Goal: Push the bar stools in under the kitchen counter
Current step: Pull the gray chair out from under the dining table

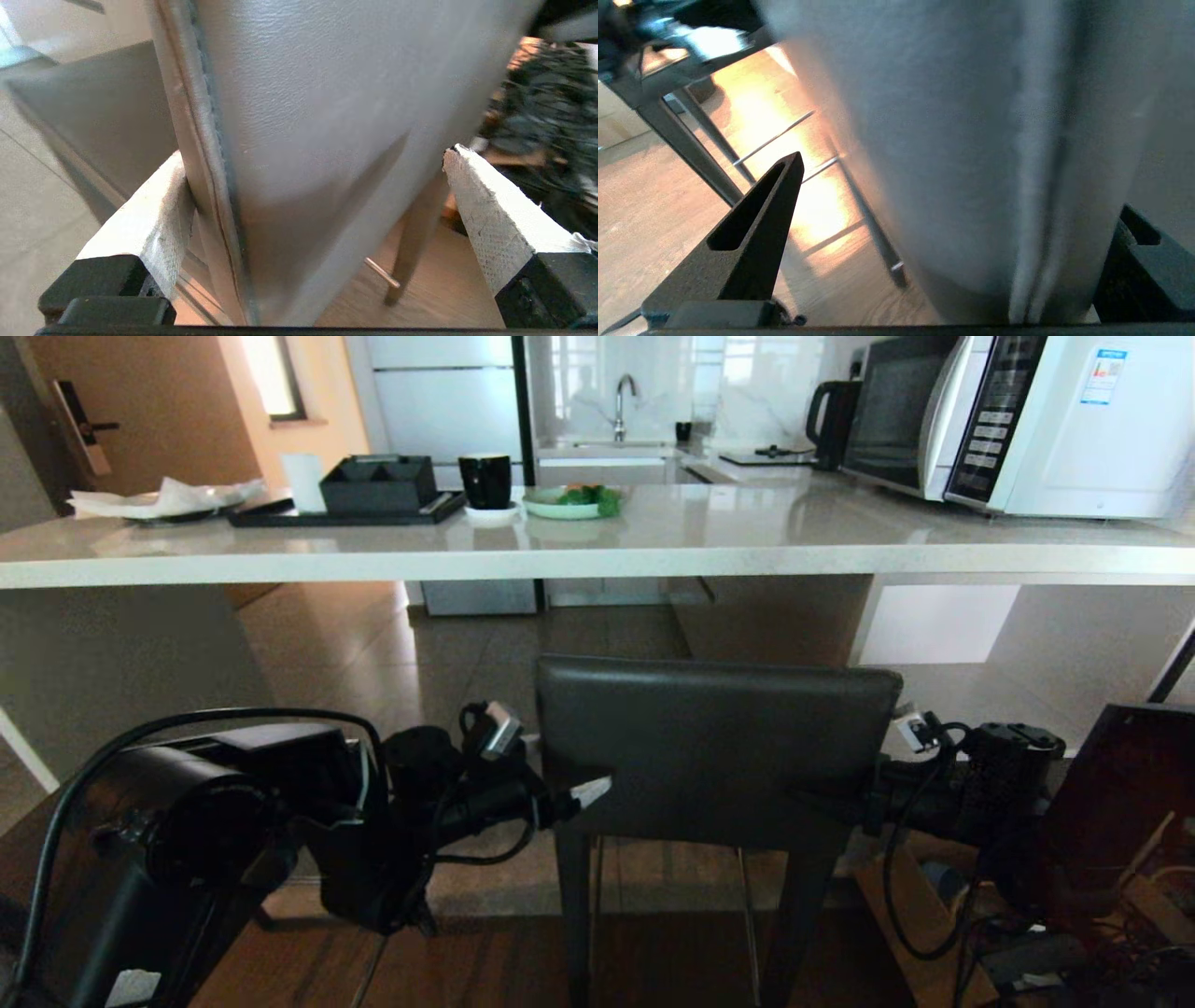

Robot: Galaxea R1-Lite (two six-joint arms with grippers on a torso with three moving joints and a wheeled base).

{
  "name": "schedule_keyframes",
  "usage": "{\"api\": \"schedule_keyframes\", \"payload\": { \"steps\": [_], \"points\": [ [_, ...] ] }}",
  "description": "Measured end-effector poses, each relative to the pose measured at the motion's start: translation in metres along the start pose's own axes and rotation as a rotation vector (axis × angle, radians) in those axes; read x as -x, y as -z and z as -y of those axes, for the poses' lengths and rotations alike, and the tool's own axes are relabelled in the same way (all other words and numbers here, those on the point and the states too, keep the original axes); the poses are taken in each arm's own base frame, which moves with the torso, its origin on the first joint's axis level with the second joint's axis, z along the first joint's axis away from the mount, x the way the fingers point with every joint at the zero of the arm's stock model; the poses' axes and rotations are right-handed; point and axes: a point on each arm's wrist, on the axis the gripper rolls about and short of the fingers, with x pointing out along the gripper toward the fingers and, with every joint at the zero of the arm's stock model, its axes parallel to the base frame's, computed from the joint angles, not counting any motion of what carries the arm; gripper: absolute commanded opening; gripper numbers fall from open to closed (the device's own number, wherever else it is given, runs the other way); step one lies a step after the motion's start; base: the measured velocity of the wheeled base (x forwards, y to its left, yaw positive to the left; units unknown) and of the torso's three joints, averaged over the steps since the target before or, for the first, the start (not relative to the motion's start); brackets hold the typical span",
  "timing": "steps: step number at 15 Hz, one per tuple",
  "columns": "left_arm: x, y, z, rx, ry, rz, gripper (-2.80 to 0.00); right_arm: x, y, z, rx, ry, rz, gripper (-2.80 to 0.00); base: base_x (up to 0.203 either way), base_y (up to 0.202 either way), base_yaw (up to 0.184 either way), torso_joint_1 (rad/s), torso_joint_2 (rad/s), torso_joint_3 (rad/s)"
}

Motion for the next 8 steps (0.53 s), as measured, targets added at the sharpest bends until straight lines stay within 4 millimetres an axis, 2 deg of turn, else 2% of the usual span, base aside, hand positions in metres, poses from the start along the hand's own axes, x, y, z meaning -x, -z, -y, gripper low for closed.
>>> {"api": "schedule_keyframes", "payload": {
  "steps": [3,8],
  "points": [
    [0.009,0.003,0.013,0.029,0.012,-0.04,0.0,0.0,-0.001,-0.001,0.004,0.01,0.003,0.0,-0.192,0.0,-0.001,0.004,0.0,0.004],
    [0.012,-0.003,0.026,0.038,0.033,-0.053,0.0,0.004,-0.001,-0.011,0.009,0.015,0.004,0.0,-0.194,0.0,-0.001,0.003,0.0,0.004]
  ]
}}
